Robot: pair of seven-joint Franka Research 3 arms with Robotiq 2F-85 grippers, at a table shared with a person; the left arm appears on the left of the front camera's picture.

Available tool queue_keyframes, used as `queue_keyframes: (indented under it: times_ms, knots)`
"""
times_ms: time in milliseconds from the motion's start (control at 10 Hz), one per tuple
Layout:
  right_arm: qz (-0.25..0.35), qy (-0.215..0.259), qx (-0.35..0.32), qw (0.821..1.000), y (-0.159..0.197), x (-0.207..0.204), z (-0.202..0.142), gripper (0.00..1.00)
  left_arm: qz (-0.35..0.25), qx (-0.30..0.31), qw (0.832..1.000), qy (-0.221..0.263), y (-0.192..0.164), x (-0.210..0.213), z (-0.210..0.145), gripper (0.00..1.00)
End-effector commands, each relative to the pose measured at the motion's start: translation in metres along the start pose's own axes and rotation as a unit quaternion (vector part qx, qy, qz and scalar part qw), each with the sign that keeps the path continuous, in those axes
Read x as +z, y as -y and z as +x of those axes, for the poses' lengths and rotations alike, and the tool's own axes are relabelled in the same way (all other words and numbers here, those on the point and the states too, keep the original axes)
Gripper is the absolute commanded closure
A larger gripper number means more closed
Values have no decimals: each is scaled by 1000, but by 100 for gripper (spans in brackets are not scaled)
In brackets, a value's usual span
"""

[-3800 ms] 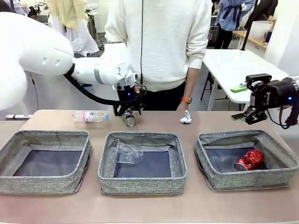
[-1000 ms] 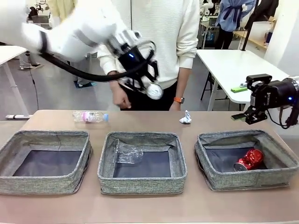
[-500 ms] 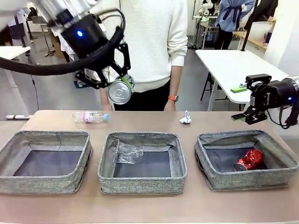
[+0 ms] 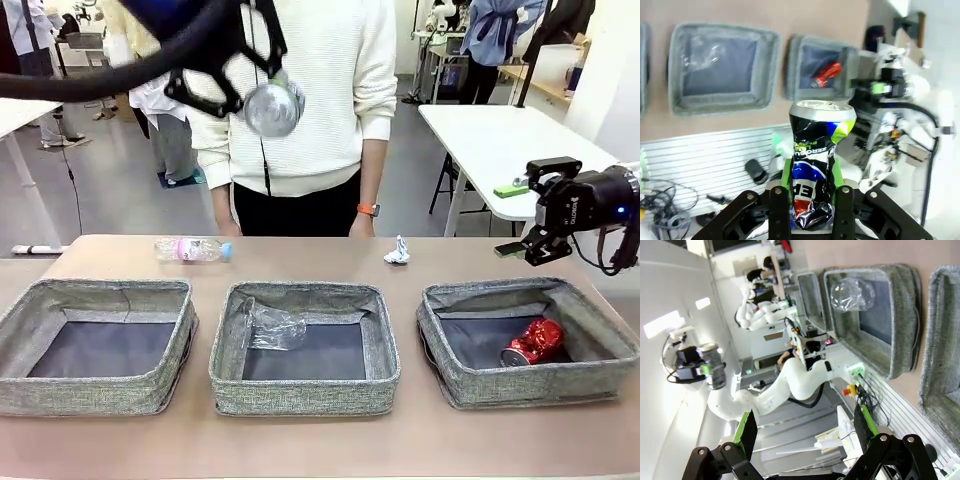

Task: Sort the waste into the appropriate baskets.
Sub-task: Pick up the waste item pointed out by the person.

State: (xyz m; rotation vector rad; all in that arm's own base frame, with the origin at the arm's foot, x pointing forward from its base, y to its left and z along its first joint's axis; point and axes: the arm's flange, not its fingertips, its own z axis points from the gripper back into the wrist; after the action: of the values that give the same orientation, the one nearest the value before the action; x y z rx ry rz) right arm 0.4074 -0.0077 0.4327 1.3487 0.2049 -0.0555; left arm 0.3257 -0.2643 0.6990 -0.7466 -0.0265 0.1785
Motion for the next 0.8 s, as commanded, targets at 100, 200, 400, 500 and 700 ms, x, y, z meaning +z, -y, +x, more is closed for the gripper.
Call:
queue_keyframes:
  times_ms: [100, 200, 400, 500, 700]
  knots:
    - [-1, 1, 4, 1000, -1, -2, -2, 0, -103, -4, 994, 46, 7, 23, 17, 100]
    - [-1, 1, 4, 1000, -1, -2, -2, 0, -132, -1, 990, 48, 8, 28, 25, 100]
    - [-1, 1, 4, 1000, -1, -2, -2, 0, -135, 8, 989, 56, 4, 29, 38, 100]
    - [-1, 1, 4, 1000, -1, -2, -2, 0, -121, 16, 991, 60, 13, 35, 26, 100]
    - [-1, 1, 4, 1000, -1, -2, -2, 0, -121, 16, 991, 60, 13, 35, 26, 100]
